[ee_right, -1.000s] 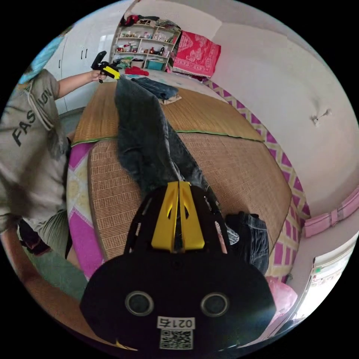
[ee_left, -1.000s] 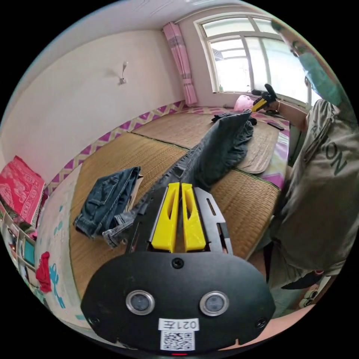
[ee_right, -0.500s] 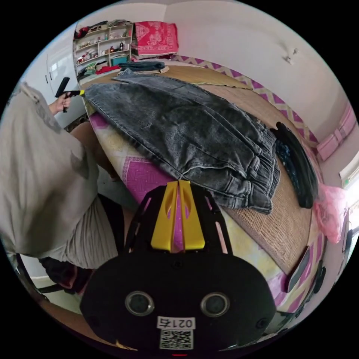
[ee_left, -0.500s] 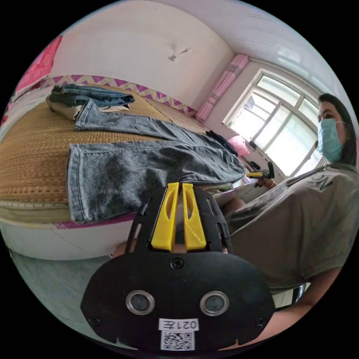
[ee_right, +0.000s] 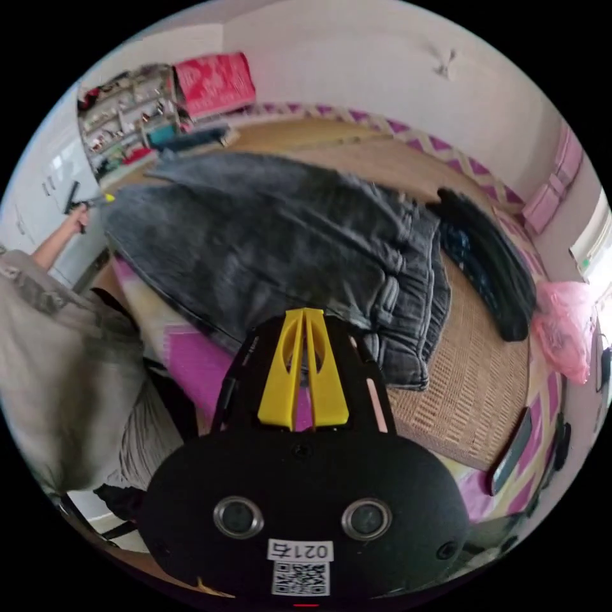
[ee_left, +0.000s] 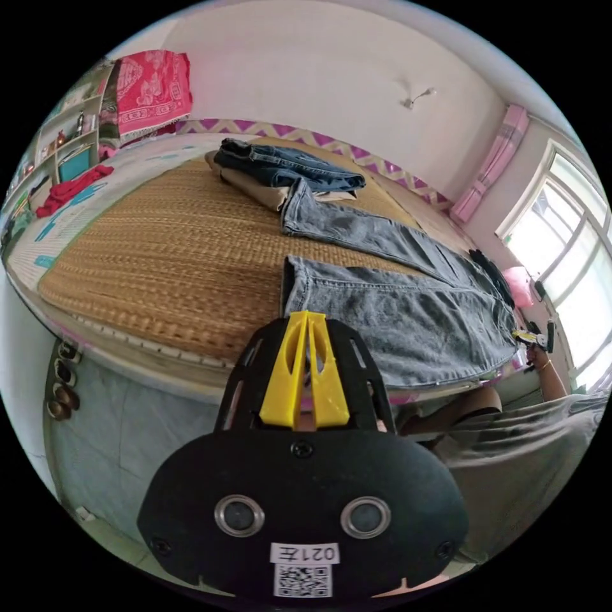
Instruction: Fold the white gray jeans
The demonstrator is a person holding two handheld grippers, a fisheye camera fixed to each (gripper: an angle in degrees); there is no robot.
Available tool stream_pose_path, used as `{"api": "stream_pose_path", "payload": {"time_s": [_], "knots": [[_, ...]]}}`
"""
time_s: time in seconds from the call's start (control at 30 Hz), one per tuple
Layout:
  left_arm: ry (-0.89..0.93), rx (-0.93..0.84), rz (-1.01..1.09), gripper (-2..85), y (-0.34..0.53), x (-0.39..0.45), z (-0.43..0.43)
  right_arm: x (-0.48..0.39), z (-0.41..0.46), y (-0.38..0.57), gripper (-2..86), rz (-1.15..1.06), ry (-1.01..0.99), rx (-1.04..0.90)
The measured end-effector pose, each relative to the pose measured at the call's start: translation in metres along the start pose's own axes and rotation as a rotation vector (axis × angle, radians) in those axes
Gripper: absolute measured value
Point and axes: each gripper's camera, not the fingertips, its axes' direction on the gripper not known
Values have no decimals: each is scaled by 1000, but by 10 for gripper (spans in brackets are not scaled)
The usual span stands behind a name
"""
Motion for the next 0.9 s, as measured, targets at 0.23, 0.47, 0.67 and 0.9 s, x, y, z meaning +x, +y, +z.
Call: {"api": "stream_pose_path", "payload": {"time_s": [0.23, 0.47, 0.67, 0.9], "knots": [[-55, -89, 101, -9, -20, -12, 8, 4, 51, 10, -9, 4, 24, -148], [309, 237, -94, 40, 66, -37, -61, 32, 37, 68, 10, 344, -87, 53], [404, 275, -380, 127, 152, -33, -71, 43, 29, 174, 88, 899, -180, 265], [371, 237, -475, 123, 165, -33, -45, 48, 86, 208, 95, 1069, -273, 275]]}}
